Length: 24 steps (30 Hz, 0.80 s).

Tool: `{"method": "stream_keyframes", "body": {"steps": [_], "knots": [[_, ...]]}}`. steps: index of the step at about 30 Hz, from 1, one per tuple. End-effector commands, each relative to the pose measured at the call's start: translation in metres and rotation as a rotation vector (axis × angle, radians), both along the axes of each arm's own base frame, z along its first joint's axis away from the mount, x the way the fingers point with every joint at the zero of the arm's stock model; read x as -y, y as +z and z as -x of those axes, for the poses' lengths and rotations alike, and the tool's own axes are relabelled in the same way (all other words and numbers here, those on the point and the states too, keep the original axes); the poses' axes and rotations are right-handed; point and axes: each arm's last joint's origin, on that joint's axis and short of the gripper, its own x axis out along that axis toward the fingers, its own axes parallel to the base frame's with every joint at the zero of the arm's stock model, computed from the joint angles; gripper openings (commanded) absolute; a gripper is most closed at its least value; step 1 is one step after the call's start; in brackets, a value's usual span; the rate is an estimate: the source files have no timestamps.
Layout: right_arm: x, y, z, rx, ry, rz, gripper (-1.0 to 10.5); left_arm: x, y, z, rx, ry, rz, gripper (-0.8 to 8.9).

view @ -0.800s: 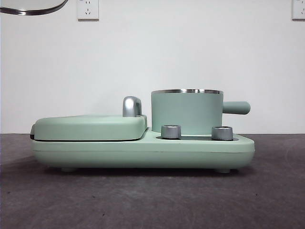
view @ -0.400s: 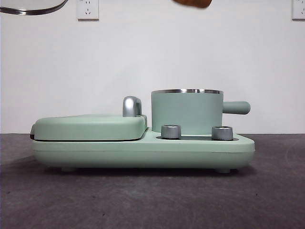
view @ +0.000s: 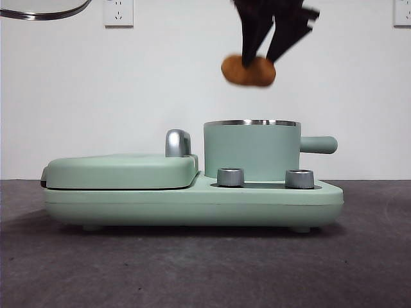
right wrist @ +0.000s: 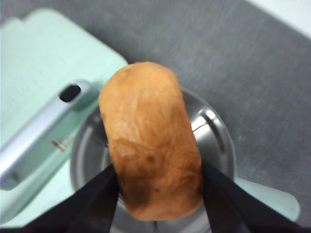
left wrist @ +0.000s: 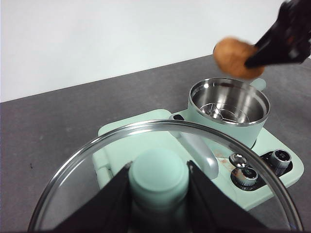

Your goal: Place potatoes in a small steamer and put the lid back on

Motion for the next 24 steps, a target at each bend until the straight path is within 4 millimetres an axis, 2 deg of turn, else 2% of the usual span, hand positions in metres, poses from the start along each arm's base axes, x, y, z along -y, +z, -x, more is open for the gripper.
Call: {"method": "stream_keyframes", "body": {"steps": [1,11,16,20,22,24], "knots": [[-0.007,-0.010,-0.012,-0.005,0.023,0.020,1.7,0.000,0.009,0.001,0.051,-0.003,0.017,0.13],[-0.014,-0.064,-0.043,-0.130,0.011,0.083,1.7,0.000,0.009,0.001,0.051,-0.003,0.017,0.13],[-0.015,-0.079,-0.047,-0.183,0.011,0.109,1.7,0.000,0.009,0.001,0.051,-0.003,0.017,0.14],[-0.016,-0.082,-0.048,-0.182,0.014,0.111,1.8,0.000,0.009,0.001,0.052,-0.003,0.017,0.13],[-0.016,-0.082,-0.048,-0.179,0.023,0.116,3.4,0.000,0.009,0.001,0.051,-0.002,0.017,0.13],[-0.016,-0.076,-0.048,-0.166,0.029,0.103,3.6,0.000,0.009,0.001,0.051,-0.003,0.017,0.13]]}}
